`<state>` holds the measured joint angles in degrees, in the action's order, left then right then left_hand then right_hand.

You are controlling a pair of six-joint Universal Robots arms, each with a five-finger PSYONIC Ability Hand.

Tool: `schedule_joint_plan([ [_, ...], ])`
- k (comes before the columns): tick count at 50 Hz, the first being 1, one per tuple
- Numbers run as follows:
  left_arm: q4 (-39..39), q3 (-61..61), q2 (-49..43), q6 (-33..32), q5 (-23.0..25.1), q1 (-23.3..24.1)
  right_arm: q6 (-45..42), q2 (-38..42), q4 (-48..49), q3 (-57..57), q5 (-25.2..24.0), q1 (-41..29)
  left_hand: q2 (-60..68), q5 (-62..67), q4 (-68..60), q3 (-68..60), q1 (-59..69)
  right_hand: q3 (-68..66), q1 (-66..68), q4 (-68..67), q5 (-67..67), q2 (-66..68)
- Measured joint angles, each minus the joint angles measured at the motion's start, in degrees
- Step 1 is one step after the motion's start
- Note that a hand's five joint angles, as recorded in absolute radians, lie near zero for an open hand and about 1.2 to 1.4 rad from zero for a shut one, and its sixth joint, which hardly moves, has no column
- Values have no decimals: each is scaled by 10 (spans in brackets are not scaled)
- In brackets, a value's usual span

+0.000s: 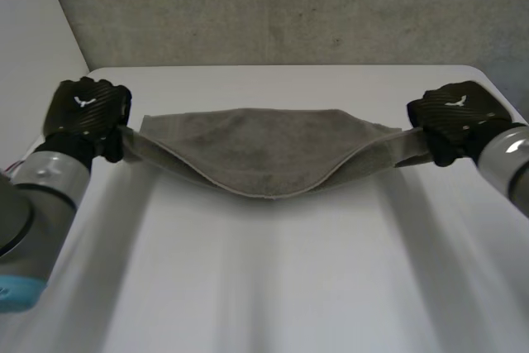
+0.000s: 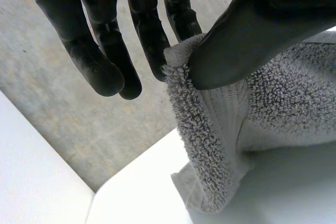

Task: Fold the towel.

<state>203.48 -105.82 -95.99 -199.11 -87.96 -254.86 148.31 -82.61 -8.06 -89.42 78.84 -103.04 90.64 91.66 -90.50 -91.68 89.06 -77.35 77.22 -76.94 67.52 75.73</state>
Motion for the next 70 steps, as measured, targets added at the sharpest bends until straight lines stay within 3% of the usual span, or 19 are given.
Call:
schedule_joint_plan([
  [11,-5,-99,170,0,40,-37,-1,-172,-69,-36,-40,70,0,0,0,0,0,0,0,0,0,0],
  [19,-6,-121,186,2,74,-59,-30,-183,-84,-35,-109,135,0,0,0,0,0,0,0,0,0,0],
  [23,-4,-119,165,2,79,-63,-54,-157,-83,-37,-130,162,0,0,0,0,0,0,0,0,0,0],
  [33,27,-78,30,-2,76,-53,-70,-17,-78,-22,-123,153,0,0,0,0,0,0,0,0,0,0],
  [49,39,145,-233,-4,54,-29,-49,223,-7,107,-49,75,0,0,0,2,0,0,0,0,0,0],
  [60,7,286,-345,-6,4,-8,-36,295,81,171,-6,62,0,0,0,2,0,0,0,0,0,0],
  [63,-7,305,-359,-8,2,-1,-36,300,92,177,-1,59,-65,-66,69,71,-33,33,-32,26,-29,-28],
  [66,-21,321,-372,-14,1,8,-36,305,98,180,4,55,-370,-364,375,365,-347,272,-287,228,-283,-267],
  [70,-37,329,-378,-31,-2,17,-37,308,97,181,14,52,-683,-705,702,701,-670,583,-587,231,-607,-576],
])
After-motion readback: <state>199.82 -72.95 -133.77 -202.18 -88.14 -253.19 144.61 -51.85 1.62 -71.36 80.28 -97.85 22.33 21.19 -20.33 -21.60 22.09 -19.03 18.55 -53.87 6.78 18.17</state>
